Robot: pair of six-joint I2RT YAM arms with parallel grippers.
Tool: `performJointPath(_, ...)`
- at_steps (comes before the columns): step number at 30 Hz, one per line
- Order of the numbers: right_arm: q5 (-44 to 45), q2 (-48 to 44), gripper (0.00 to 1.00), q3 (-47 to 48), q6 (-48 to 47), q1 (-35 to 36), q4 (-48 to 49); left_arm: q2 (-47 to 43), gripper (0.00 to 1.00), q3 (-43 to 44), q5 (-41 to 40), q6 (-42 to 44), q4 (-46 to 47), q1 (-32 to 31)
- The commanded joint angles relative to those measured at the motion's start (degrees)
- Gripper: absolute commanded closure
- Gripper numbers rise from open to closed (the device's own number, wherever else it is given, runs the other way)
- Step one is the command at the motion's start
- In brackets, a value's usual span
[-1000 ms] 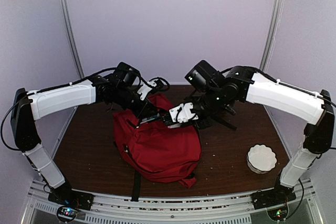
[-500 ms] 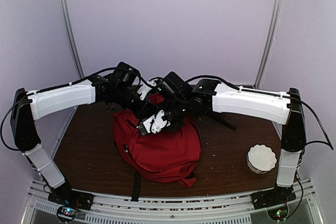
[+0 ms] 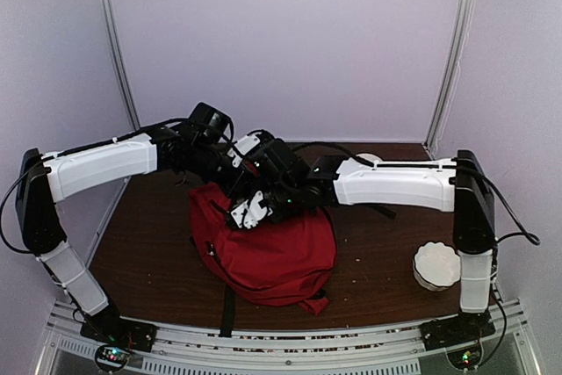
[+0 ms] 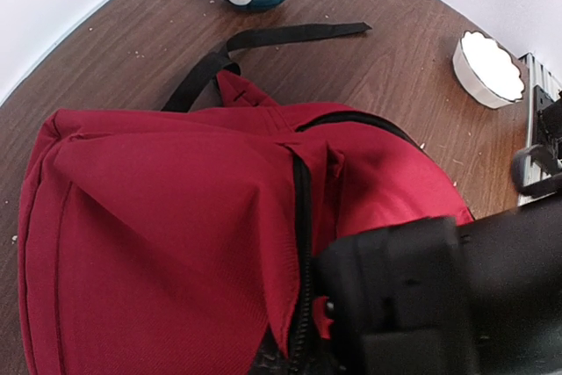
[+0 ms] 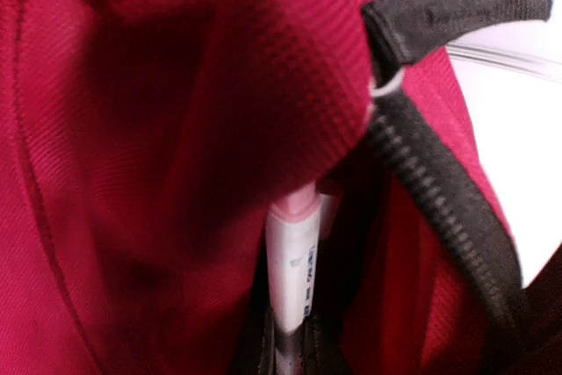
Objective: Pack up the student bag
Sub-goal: Place the pen in the lower front pocket of the bag, then move the student bag to the center of the board.
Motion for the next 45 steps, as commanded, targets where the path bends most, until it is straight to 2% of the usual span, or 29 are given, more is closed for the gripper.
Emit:
performJointPath(1, 5.9, 2.2, 0.94, -2.6, 0.3, -0.7, 12.0, -3.3, 1.00, 2.3, 4.2, 0.9, 3.2, -0.9)
performJointPath(7, 8.2, 3.2, 0.92, -3.9, 4.2, -1.1, 17.3, -3.5, 1.00, 2.3, 4.2, 0.9, 3.2, -0.9)
performJointPath(12, 8.0, 0.8, 0.69, -7.9, 5.5, -1.2, 19.1, -3.6, 1.00, 2.4, 4.0, 1.0, 3.1, -0.9)
performJointPath(19, 0.7, -5.8, 0.64, -6.6, 14.3, 0.4, -0.8, -3.4, 1.00, 2.3, 2.9, 1.1, 3.0, -0.8)
performJointPath(27, -8.0, -15.5, 0.60, -10.9, 24.4, 1.9, -14.5, -1.6, 1.00, 2.3, 2.5, 1.1, 3.0, -0.9)
performJointPath(34, -25.7, -26.4, 0.60, -21.2, 28.8, 2.0, -27.4, -0.6, 1.00, 2.5, 0.9, 2.9, 2.0, -0.8)
performJointPath(39, -29.7, -32.2, 0.54, -33.2, 32.3, 2.0, -23.1, 0.2, 1.00, 3.7, 0.6, 4.4, 0.0, -0.8)
performJointPath(45, -27.2, -32.0, 0.54, -36.6, 35.4, 2.1, -18.1, 0.2, 1.00, 4.0, 0.4, 5.2, -0.7, -0.8)
